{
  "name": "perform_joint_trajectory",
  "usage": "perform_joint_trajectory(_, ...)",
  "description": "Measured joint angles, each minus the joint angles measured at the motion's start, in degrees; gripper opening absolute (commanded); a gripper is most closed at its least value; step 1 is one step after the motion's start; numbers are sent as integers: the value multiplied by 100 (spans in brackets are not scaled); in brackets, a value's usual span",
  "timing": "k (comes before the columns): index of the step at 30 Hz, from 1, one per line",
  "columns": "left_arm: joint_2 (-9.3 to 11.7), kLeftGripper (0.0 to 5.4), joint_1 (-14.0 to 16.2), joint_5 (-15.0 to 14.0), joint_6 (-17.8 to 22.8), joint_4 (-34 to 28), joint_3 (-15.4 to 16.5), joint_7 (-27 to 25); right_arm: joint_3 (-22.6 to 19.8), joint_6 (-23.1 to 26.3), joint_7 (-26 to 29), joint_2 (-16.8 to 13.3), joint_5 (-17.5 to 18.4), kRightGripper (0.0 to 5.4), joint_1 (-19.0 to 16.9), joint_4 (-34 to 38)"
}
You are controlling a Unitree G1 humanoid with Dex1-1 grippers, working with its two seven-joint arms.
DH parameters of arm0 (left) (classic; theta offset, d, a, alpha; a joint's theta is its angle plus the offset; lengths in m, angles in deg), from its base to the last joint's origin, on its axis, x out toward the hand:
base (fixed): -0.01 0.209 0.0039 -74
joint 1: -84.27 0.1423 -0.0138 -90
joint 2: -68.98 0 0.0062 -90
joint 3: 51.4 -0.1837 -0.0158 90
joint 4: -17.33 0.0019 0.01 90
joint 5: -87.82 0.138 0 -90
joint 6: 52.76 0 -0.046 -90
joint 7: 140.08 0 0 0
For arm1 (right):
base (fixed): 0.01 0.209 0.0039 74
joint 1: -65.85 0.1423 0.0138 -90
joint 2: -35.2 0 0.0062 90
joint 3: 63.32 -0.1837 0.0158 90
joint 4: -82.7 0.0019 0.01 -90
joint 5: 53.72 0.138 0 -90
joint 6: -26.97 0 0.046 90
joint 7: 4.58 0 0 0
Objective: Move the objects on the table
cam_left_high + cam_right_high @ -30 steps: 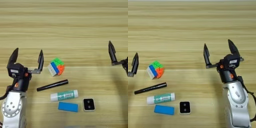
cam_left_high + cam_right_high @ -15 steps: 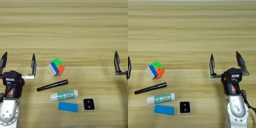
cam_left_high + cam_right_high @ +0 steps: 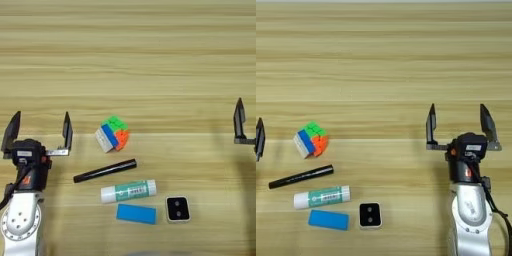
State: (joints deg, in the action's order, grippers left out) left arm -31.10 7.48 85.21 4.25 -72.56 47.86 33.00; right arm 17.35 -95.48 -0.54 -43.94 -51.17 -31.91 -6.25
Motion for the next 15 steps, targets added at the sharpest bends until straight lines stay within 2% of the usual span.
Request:
perform_joint_trajectory(3,30,538,-337,-12,-21,262,40,3,-39,88,21,-55,202,540,339,-431)
perform_joint_trajectory(6,57,538,-501,-9,-99,440,60,5,-25,98,47,-91,208,540,499,-607)
perform_joint_trajectory(10,79,538,-693,-9,-160,675,71,6,-10,166,7,-97,143,540,645,-855)
perform_joint_trajectory(15,111,538,-786,-36,-188,936,128,5,-24,157,-130,-97,57,540,723,-1010)
